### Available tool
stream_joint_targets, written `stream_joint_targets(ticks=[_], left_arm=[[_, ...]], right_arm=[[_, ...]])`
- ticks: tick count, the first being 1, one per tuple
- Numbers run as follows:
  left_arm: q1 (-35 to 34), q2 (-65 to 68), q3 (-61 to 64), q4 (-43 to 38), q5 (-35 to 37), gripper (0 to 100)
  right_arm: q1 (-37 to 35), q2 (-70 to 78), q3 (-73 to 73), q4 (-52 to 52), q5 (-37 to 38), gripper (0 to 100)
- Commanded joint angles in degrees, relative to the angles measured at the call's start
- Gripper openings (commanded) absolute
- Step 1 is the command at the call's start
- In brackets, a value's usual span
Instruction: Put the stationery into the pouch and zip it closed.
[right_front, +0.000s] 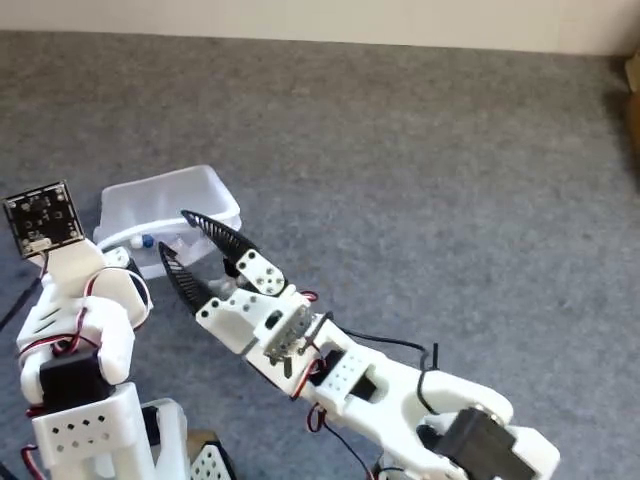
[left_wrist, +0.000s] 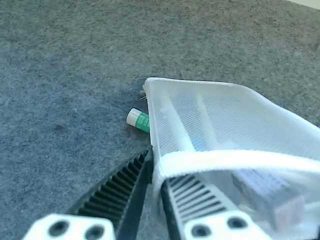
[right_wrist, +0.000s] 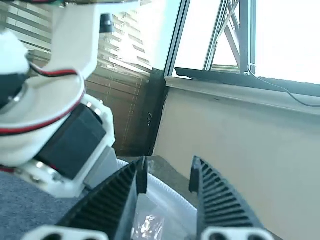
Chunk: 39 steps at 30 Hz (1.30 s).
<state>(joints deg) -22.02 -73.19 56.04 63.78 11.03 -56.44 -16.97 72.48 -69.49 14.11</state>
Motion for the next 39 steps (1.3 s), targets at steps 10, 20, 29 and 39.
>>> stream_joint_targets(ticks=[10, 20, 29, 39], left_arm=[[1.1, 0.2, -0.9, -1.4, -0.4, 1], [1.1, 0.2, -0.9, -1.3, -0.4, 1], [1.1, 0.2, -0.9, -1.3, -0.5, 1], [1.1, 0.2, -0.9, -1.3, -0.5, 1]], right_arm=[[0.3, -20.1, -0.7, 34.4, 0.3, 4.1], [0.4, -27.6, -11.6, 72.5, -18.4, 15.6], [0.4, -27.3, -16.9, 77.1, -22.9, 15.6], [0.7, -11.3, -24.7, 77.1, -22.9, 15.6]])
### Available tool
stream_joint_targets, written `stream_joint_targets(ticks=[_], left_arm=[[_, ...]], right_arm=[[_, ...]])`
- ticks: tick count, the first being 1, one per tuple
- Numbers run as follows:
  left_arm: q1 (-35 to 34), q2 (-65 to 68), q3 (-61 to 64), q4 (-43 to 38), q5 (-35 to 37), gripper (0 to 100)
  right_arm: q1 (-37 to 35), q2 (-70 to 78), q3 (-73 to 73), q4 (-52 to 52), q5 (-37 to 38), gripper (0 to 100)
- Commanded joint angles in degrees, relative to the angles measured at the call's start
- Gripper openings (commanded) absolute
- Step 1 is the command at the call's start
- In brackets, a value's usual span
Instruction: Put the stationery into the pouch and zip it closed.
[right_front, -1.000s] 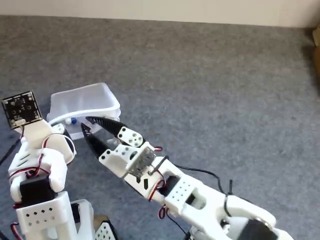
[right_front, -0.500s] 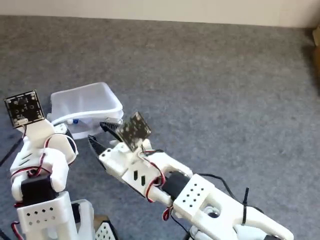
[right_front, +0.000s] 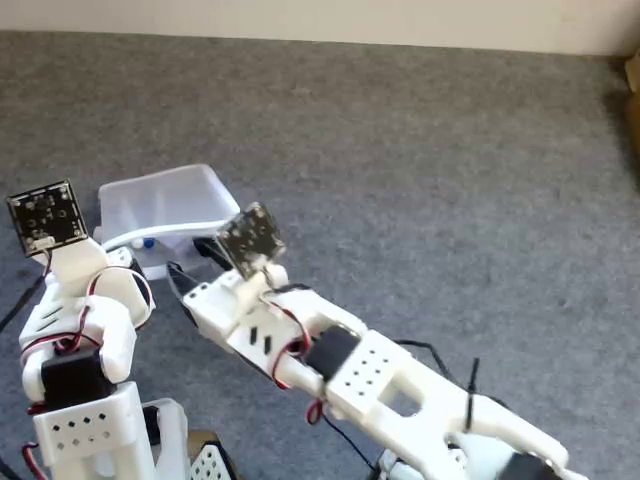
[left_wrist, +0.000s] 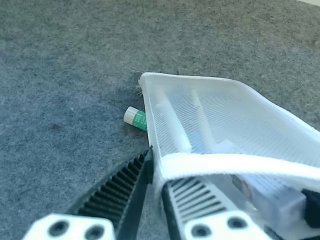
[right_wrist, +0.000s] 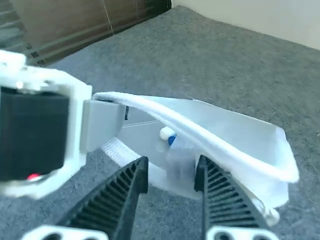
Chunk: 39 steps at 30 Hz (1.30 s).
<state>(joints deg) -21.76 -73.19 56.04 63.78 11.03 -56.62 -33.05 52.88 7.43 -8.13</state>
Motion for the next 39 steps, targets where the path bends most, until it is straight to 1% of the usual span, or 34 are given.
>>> stream_joint_targets(ticks=[1, 3, 4, 7, 9, 10, 17, 19, 22, 26, 29, 30, 33, 34, 36, 39], left_arm=[[0.8, 0.2, -0.9, -1.3, -0.5, 1], [0.8, 0.2, -0.9, -1.3, -0.5, 1], [0.8, 0.2, -0.9, -1.3, -0.5, 1], [0.8, 0.2, -0.9, -1.3, -0.5, 1], [0.8, 0.2, -0.9, -1.3, -0.5, 1], [0.8, 0.2, -0.9, -1.3, -0.5, 1], [0.8, 0.2, -0.9, -1.3, -0.5, 1], [0.8, 0.2, -1.0, -1.3, -0.5, 1], [1.1, -1.3, -0.9, -1.2, -0.5, 1], [1.3, -8.3, -0.8, 1.9, -0.4, 1], [1.4, -15.5, 2.2, 2.0, -0.5, 1], [2.1, -18.1, 3.6, 2.0, -0.7, 2], [6.3, -25.7, 7.0, 2.1, -5.0, 2], [7.6, -28.1, 8.0, 2.2, -5.5, 2], [8.7, -31.7, 9.2, 2.4, -5.6, 2], [8.7, -31.4, 9.5, 2.1, -5.6, 2]], right_arm=[[0.8, 5.9, -6.0, 0.1, -0.7, 15.6], [0.8, 7.2, -6.9, 0.3, -0.7, 14.4], [0.9, 7.2, -7.1, 0.5, -0.5, 11.8], [1.7, 5.1, -7.4, 0.7, 0.8, 0.0], [2.3, 2.5, -7.2, 2.7, 4.3, 1.5], [2.5, 1.4, -7.4, 4.5, 5.4, 0.5], [4.6, -1.2, -13.8, 18.9, 5.4, 0.3], [5.4, -0.1, -15.8, 21.1, 5.4, 0.3], [6.8, 2.2, -17.2, 21.6, 5.3, 0.3], [6.9, 5.3, -18.4, 21.8, 5.3, 0.3], [6.9, 6.3, -19.3, 21.8, 5.4, 0.3], [6.9, 6.5, -19.6, 22.3, 5.5, 0.3], [6.5, 6.9, -21.4, 26.2, 5.5, 0.8], [6.0, 6.9, -22.4, 27.7, 5.5, 1.6], [5.3, 6.6, -24.1, 31.3, 5.4, 6.4], [4.5, 6.5, -25.8, 35.9, 5.4, 14.8]])
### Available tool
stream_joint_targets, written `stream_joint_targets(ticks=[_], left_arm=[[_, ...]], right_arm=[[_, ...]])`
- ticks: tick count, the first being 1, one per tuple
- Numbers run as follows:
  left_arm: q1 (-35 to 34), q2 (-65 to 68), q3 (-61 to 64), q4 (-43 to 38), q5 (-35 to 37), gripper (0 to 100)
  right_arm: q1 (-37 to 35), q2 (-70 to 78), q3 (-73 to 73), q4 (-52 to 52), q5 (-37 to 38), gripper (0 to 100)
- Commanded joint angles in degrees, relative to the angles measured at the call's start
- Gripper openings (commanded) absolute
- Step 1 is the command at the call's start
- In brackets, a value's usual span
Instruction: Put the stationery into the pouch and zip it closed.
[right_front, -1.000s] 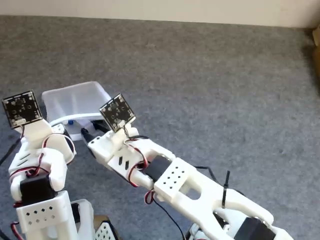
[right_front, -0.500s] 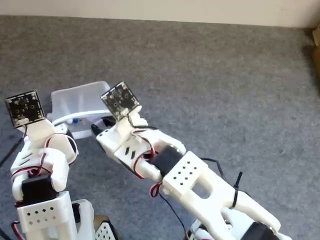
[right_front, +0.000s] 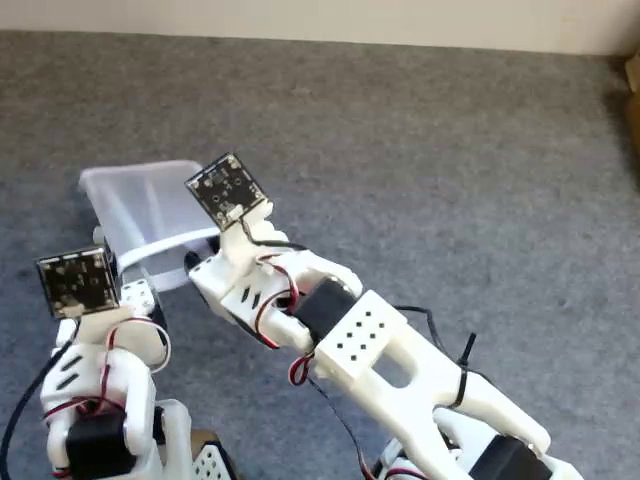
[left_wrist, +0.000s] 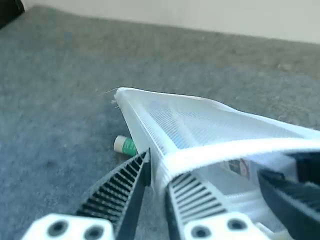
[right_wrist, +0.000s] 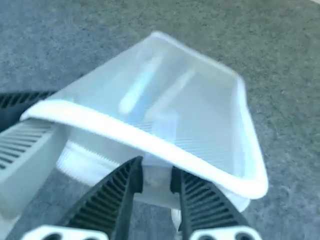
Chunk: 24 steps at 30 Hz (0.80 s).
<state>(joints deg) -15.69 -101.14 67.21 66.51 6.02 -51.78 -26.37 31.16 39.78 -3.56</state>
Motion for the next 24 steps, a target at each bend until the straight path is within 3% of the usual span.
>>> stream_joint_targets(ticks=[1, 9, 15, 24], left_arm=[[2.6, -3.2, -1.7, -0.6, -0.6, 2], [2.6, -2.0, -1.6, -0.7, -0.6, 2], [2.1, -1.9, -1.5, -0.8, -0.4, 2], [-10.2, -1.7, -1.4, -6.0, 4.2, 1]], right_arm=[[-0.6, -0.2, -4.3, 4.4, 0.8, 16.2], [-1.2, -1.2, -4.3, 5.5, 1.1, 16.3], [-1.2, -10.8, -3.5, 5.5, 1.1, 16.3], [-5.0, -16.9, 3.0, 5.1, 1.1, 16.3]])
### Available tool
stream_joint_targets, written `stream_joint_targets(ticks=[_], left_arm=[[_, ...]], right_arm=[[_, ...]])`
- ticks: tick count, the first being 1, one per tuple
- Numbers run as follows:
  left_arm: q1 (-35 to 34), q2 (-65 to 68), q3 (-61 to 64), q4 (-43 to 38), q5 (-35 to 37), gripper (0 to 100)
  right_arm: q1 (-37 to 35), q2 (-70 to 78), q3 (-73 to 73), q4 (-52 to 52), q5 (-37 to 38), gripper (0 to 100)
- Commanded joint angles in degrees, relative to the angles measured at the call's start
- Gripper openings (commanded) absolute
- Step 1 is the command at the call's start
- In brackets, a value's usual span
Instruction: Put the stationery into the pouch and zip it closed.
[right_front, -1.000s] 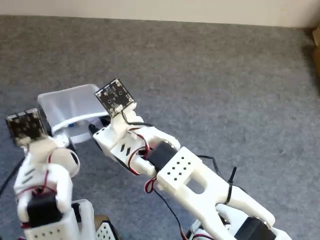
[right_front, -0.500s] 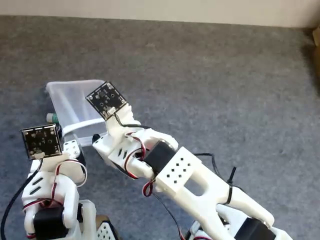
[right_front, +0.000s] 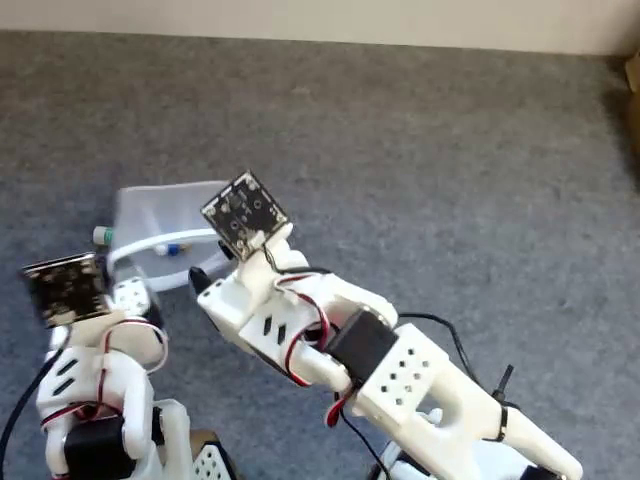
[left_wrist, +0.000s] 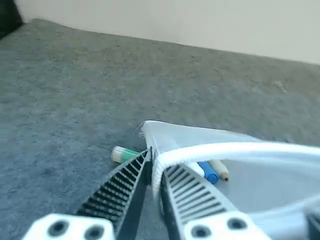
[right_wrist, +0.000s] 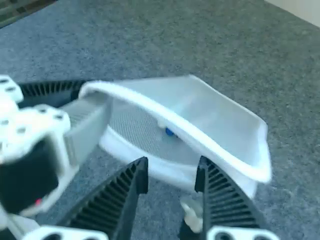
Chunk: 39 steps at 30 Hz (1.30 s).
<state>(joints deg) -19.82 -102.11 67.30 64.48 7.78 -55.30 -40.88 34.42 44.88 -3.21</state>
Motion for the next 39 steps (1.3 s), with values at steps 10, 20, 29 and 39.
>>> stream_joint_targets(ticks=[10, 20, 29, 39], left_arm=[[-16.1, -0.7, -1.5, -6.9, 6.6, 1], [-21.8, -0.7, -1.8, -8.1, 7.8, 1], [-28.6, -0.6, -4.2, -9.4, 7.9, 1], [-40.8, -0.8, -8.5, -9.4, 7.9, 1]], right_arm=[[-2.4, 4.4, -0.5, 0.0, 0.7, 16.3], [0.1, 18.9, -6.1, -0.7, 0.8, 16.3], [3.3, 27.4, -11.2, -0.7, 0.8, 16.5], [3.3, 41.8, -28.7, -0.5, 0.8, 16.6]])
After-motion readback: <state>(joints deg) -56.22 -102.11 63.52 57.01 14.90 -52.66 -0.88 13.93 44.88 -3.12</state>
